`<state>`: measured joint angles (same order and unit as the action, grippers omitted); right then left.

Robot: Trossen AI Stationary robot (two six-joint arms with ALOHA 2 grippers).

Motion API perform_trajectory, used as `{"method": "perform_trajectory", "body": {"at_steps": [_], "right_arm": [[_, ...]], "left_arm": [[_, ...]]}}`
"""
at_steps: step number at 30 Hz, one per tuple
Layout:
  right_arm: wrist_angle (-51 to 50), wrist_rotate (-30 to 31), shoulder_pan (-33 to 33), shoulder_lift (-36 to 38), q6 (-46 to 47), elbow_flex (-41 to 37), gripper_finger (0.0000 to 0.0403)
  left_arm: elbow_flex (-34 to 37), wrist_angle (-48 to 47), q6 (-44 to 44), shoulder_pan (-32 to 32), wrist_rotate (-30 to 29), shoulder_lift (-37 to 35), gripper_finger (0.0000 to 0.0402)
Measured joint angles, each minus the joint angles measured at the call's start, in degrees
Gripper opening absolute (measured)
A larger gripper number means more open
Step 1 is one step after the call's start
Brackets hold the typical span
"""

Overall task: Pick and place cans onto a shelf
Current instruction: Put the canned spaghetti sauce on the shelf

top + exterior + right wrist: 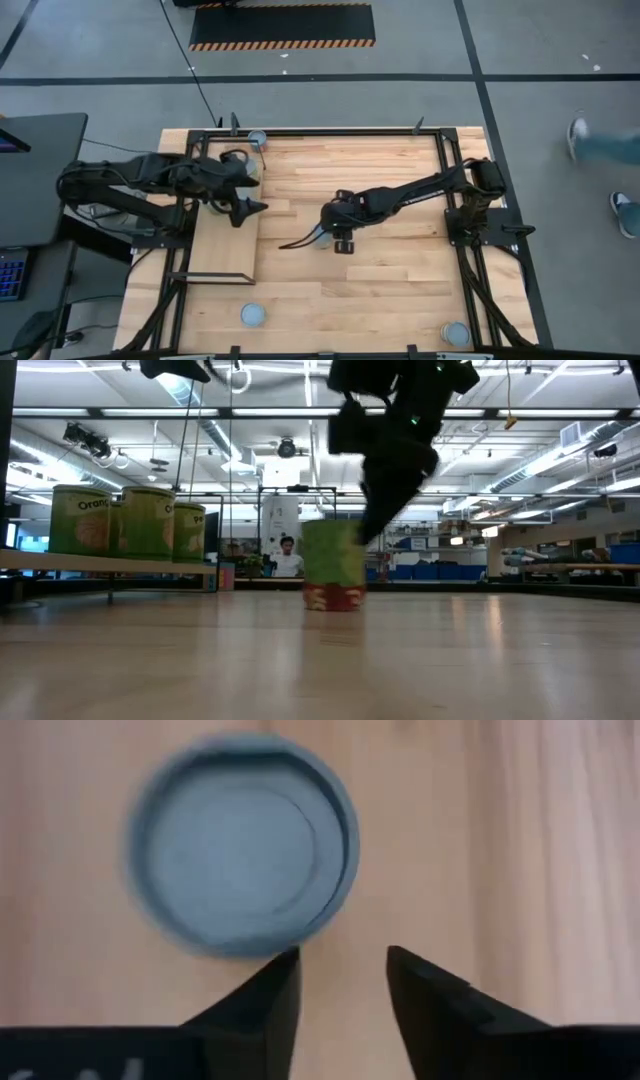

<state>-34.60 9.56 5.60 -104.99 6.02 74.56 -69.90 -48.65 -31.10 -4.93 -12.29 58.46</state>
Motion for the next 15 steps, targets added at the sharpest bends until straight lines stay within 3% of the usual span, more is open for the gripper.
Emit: {"method": "perform_trajectory", "body": {"at_steps": [6, 11, 15], "right_arm": [[0.5, -2.2, 1.6, 3.1, 1.9, 0.5, 0.0126], [-10.6, -1.5, 2.7, 10.7, 3.8, 0.5, 0.0126], [-19.6, 2.8, 3.8, 18.8, 7.8, 0.5, 0.0126]], "left_arm": [[0.0, -2.3, -0.1, -0.4, -0.6, 1.9, 0.038], [0.0, -3.9, 2.8, -1.9, -0.4, 6.6, 0.038], [0.0, -2.9, 3.7, -2.7, 0.1, 12.1, 0.0377]]}}
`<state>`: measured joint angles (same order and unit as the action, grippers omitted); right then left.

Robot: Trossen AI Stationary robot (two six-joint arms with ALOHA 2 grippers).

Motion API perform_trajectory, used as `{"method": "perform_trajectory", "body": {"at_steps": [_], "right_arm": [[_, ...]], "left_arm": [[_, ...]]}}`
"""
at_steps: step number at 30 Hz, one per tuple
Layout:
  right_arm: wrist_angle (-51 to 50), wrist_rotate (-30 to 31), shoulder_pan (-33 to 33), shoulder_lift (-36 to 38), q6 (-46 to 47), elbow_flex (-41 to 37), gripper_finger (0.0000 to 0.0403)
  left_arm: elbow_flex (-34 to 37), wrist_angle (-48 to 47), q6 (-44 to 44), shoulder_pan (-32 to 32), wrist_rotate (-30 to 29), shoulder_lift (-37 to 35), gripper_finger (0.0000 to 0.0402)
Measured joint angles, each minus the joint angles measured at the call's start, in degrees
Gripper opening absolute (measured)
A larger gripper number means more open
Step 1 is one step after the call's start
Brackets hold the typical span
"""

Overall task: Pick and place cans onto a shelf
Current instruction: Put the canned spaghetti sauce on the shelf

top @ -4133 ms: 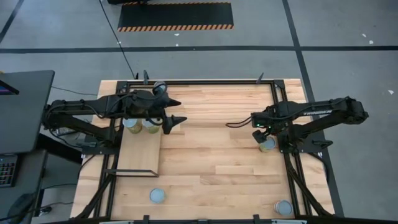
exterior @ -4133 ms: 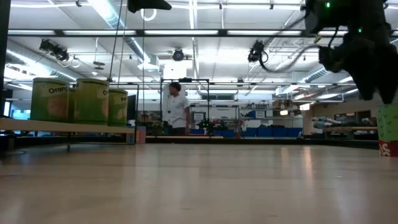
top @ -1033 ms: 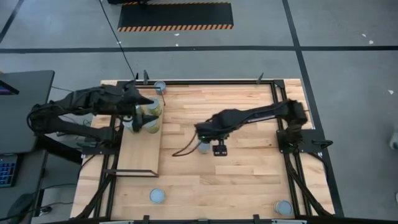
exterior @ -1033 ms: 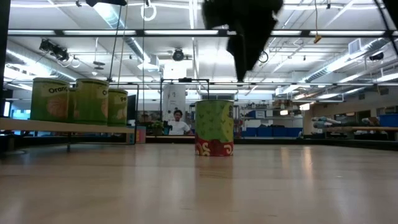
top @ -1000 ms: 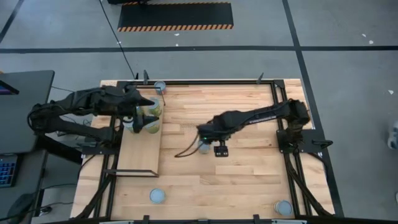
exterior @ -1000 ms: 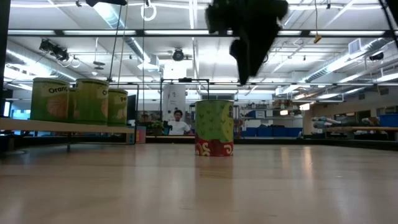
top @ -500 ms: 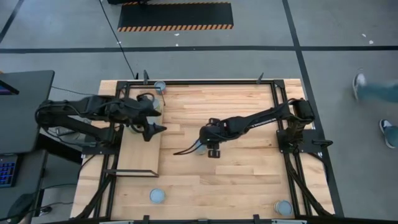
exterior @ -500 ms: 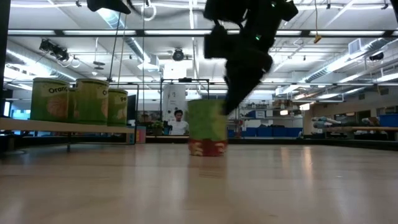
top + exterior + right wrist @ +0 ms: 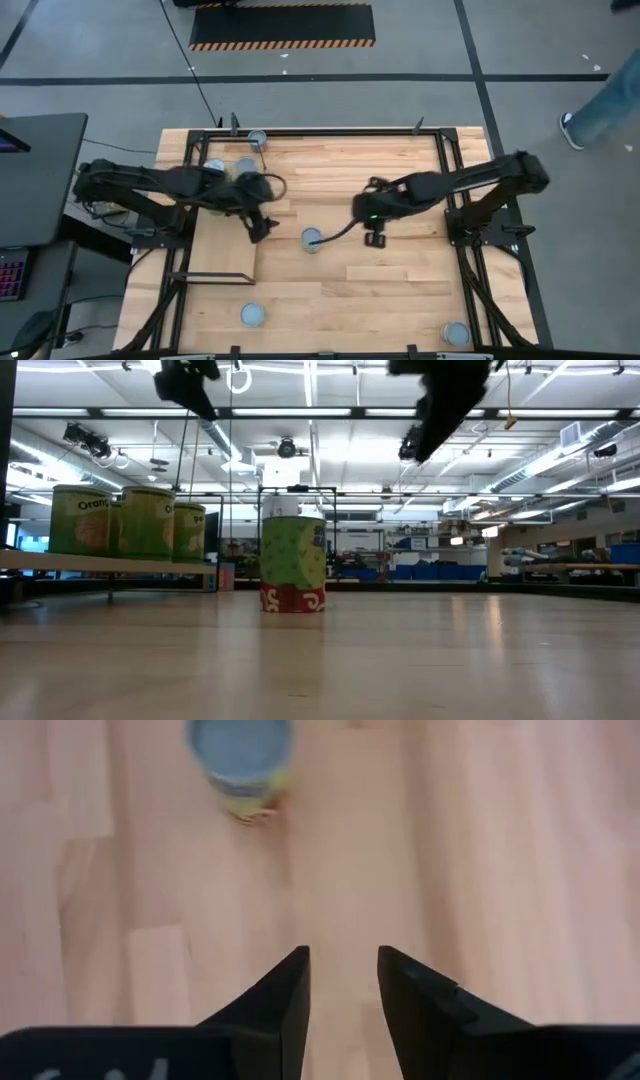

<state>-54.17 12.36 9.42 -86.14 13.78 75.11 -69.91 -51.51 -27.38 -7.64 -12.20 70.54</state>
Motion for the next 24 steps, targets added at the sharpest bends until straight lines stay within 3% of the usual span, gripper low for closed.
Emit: {"method": "perform_trajectory", "body": {"at_steps": [5, 11, 24], "right_arm": [[-7.2, 6.9, 1.5, 9.9, 6.7, 0.0, 0.0128], [-7.9, 11.1, 2.1, 18.3, 11.6, 0.0, 0.0133], [-9.7, 11.7, 2.1, 21.6, 12.7, -0.9, 0.0154]], "left_arm": [[0.0, 6.9, 5.9, -0.5, 0.4, 7.9, 0.0359], [0.0, 14.5, 8.2, -1.7, 2.7, 16.7, 0.0347], [0.0, 24.1, 5.8, -1.2, 7.4, 28.3, 0.0355]]}}
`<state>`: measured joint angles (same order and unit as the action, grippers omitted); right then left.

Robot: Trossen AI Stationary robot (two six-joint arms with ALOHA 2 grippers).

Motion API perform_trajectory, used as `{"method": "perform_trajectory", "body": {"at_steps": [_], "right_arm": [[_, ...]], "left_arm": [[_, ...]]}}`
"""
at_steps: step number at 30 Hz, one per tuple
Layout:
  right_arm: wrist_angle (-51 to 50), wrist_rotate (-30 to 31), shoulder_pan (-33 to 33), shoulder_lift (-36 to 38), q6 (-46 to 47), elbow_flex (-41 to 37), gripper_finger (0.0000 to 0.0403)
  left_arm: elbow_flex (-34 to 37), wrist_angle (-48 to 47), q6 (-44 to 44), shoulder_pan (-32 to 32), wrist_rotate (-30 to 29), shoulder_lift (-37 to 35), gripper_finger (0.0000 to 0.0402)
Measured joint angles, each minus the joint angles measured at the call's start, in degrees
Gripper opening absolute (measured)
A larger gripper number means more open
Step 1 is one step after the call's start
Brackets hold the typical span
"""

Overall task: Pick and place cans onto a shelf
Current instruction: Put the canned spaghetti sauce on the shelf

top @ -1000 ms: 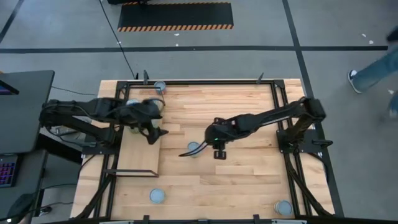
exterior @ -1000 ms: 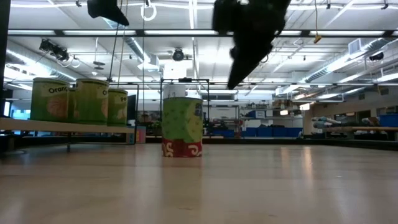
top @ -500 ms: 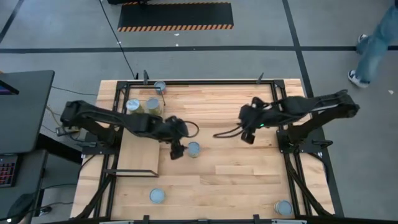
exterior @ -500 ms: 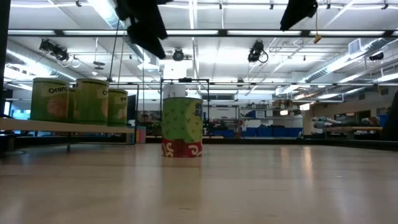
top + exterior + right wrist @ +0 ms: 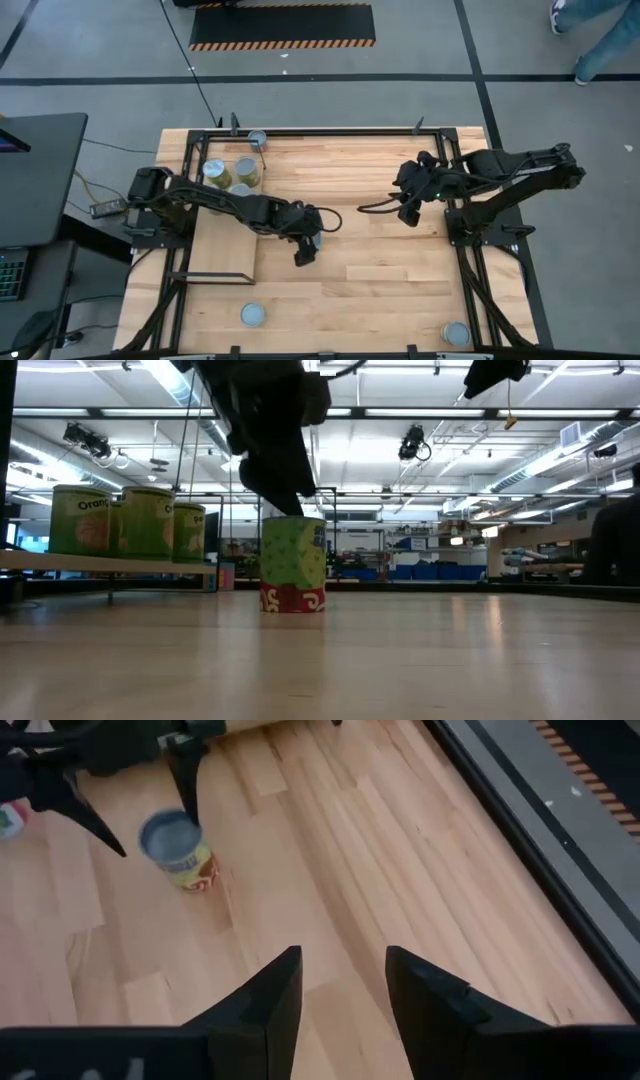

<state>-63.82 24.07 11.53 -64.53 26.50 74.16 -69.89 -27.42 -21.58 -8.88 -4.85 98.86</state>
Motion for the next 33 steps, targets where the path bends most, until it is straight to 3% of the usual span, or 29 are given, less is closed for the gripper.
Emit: {"method": "perform_trajectory", "body": {"at_steps": [9, 19, 28, 33], "right_arm": [[0.8, -3.6, 0.1, 0.0, 4.0, -6.8, 0.0154], [3.7, -6.1, 0.9, -0.1, 6.3, -11.0, 0.0154], [5.3, -5.8, 0.8, -0.1, 6.3, -11.0, 0.0154], [5.3, -5.7, 0.9, -0.1, 6.3, -11.0, 0.0154]], "left_arm": [[0.0, -0.6, 1.3, -0.1, -3.8, 0.7, 0.0355], [-2.7, -3.0, 1.3, -1.7, -4.2, 0.6, 0.0354], [-2.7, -4.0, -2.1, -1.3, -7.7, 0.0, 0.0286], [-2.7, -3.1, -2.0, -1.2, -6.2, 0.1, 0.0319]]}}
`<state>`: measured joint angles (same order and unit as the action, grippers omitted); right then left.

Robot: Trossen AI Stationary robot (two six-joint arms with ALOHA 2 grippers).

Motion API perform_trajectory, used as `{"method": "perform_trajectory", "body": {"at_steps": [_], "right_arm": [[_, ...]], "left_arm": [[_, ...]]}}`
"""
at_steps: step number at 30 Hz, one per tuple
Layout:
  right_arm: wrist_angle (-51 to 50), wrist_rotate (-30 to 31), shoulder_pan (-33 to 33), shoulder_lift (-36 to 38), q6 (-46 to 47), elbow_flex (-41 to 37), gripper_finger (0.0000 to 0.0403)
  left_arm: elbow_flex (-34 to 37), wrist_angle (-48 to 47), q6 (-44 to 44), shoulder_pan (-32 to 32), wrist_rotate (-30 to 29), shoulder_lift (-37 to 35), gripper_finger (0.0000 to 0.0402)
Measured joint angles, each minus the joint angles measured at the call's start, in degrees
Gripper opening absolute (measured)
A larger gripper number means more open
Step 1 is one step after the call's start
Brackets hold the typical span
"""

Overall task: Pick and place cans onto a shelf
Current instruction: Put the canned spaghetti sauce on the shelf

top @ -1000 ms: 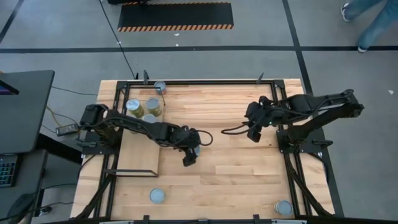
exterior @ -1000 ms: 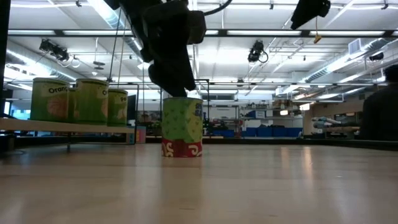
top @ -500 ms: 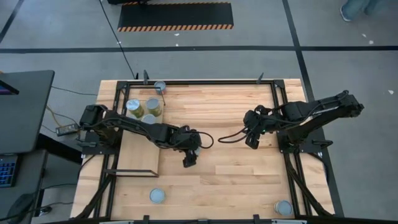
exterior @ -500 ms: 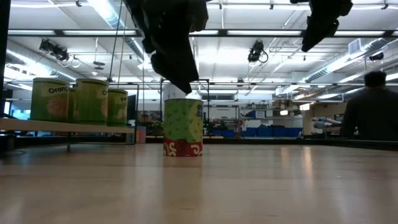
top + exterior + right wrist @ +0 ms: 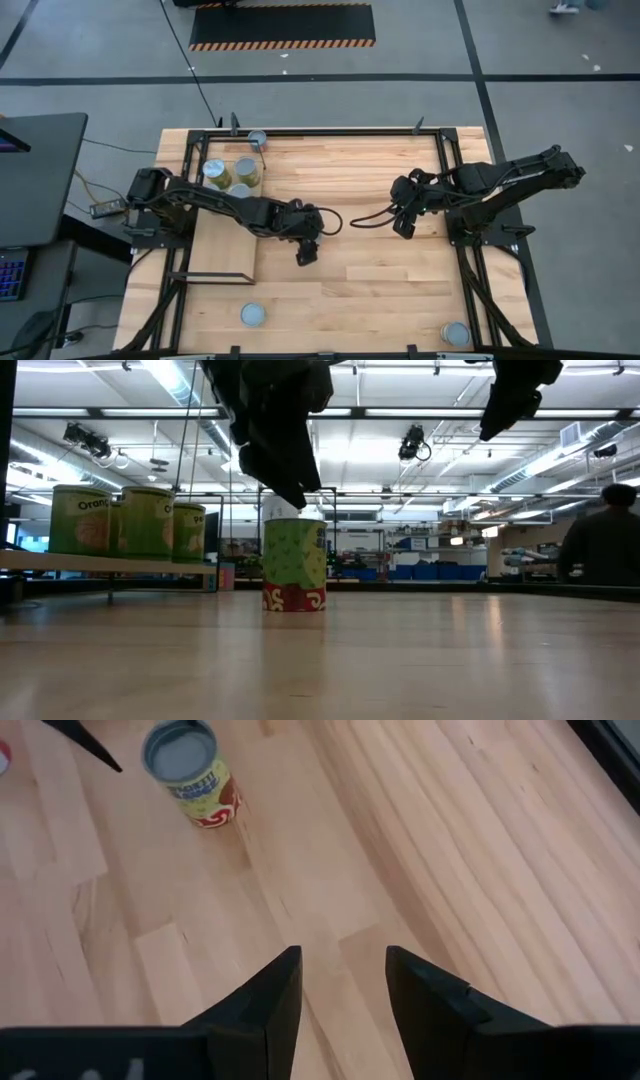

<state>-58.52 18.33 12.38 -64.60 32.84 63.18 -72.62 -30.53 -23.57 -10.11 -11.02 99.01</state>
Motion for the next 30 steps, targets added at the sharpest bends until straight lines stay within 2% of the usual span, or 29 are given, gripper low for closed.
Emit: {"method": "perform_trajectory", "body": {"at_steps": [5, 8, 19, 30], "right_arm": [[0.1, 0.0, 0.0, 0.0, 0.0, 0.0, 0.0154], [0.2, 0.0, 0.0, 0.0, 0.0, 0.0, 0.0154], [0.6, 0.0, 0.0, 0.0, 0.0, 0.0, 0.0154], [0.6, 0.0, 0.0, 0.0, -0.4, 0.0, 0.0154]], "left_arm": [[0.0, -0.3, -0.3, 0.0, -1.1, 0.1, 0.0378], [0.0, -1.0, -1.3, 0.4, -2.3, 0.7, 0.0396], [0.1, -2.0, -4.4, 2.3, -2.1, 3.1, 0.0396], [0.0, -1.2, -4.5, 2.6, 1.2, 7.9, 0.0395]]}}
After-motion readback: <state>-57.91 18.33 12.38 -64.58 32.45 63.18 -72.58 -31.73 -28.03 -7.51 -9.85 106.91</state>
